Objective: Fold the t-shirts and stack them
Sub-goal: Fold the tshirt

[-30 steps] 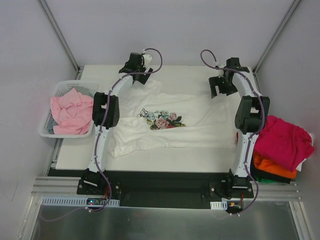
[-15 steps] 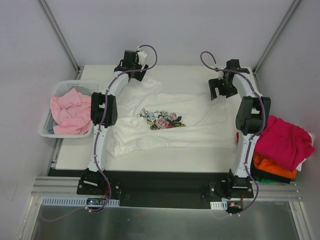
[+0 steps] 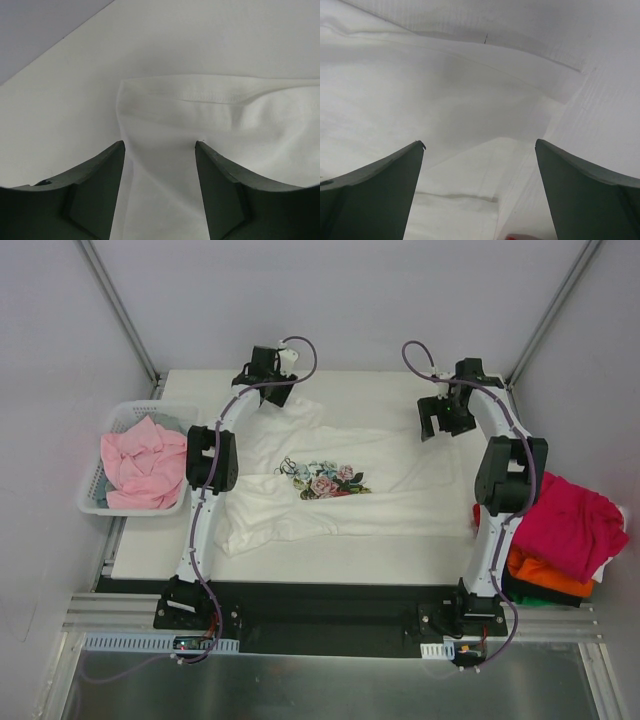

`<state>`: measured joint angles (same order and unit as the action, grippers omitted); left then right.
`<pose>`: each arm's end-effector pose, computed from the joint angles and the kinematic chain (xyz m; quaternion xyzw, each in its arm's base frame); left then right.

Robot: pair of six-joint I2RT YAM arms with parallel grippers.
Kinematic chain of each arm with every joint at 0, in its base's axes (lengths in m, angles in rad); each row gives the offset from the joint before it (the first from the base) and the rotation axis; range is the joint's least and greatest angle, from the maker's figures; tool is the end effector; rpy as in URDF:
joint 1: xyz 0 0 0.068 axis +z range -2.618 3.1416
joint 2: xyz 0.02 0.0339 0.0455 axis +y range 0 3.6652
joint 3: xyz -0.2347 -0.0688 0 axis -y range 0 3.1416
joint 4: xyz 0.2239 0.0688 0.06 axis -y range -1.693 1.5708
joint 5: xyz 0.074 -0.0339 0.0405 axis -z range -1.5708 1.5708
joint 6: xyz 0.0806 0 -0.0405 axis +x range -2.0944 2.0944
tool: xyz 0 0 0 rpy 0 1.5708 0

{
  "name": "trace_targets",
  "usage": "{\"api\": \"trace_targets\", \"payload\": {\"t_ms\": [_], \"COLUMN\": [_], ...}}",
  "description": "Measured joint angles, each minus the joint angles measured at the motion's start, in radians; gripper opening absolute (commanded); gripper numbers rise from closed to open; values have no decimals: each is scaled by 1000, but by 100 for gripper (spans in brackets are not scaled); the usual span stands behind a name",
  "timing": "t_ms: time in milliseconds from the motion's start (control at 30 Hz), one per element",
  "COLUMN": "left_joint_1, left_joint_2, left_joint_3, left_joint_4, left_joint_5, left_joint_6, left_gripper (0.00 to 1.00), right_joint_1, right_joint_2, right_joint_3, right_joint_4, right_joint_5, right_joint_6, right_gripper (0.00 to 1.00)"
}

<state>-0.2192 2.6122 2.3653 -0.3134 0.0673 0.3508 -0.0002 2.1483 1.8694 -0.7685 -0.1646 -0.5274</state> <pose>0.5700 -0.1325 0.1534 0.2615 0.8347 0.0024 0.4846 0.4566 0.0131 0.1732 -0.2714 0.9239 0.0094 0.2696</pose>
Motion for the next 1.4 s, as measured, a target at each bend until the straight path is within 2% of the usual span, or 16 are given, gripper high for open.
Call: {"api": "trace_targets", "payload": {"t_ms": [267,567,667,700,1400], "left_joint_1": [0,0,0,0,-5], "left_joint_2": [0,0,1,1,-3], "left_joint_3": [3,3,3,3,31], "left_joint_4": [-11,-63,-92,-97,-120], "left_joint_5": [4,8,7,7,3], "left_joint_6": [10,47,69,76,92], "left_gripper": [38,33,20,0,0], "right_joint_1": [0,0,0,0,0], "right_joint_2": [-21,-53,-66,-69,-81], "right_joint_3": [-20,-49,-51,-51,-82], "right_joint_4": [-2,-3,-3,-3,-3], "right_joint_5": [-10,-20,-26,-28,-38], "right_joint_6": [-1,-4,-4,-4,-9], "right_gripper": [97,96,96,96,95]}}
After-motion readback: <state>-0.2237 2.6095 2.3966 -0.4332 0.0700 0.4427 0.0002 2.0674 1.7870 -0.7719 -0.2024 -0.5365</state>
